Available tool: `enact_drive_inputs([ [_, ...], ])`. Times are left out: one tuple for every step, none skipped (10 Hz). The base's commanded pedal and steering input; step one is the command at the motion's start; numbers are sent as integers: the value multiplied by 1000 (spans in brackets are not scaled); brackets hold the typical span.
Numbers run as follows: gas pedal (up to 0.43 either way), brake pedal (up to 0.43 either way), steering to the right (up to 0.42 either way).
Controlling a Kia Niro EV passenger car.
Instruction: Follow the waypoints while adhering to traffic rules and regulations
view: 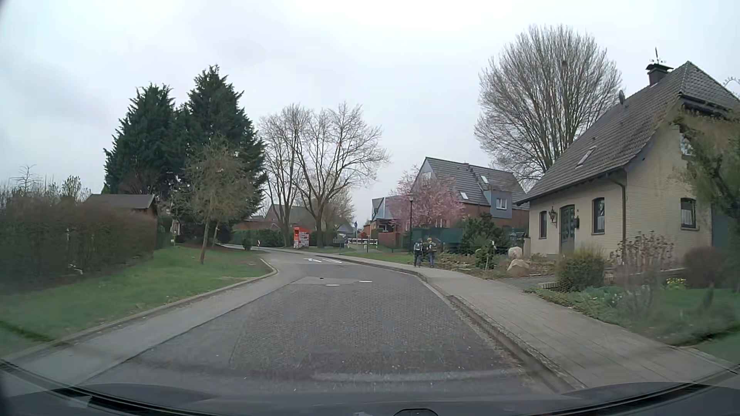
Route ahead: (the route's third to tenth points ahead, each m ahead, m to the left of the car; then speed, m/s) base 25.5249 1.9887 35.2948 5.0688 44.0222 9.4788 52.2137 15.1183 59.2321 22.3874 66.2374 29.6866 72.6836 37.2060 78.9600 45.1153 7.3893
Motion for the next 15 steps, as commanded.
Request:
enact_drive_inputs([
  [157, 0, 8],
  [157, 0, 7],
  [157, 0, 7],
  [150, 0, 5],
  [150, 0, 4],
  [150, 0, 3],
  [150, 0, 1],
  [150, 0, -4],
  [150, 0, -11],
  [150, 0, -12],
  [150, 0, -12],
  [150, 0, -13],
  [150, 0, -20],
  [150, 0, -31],
  [150, 0, -39],
])
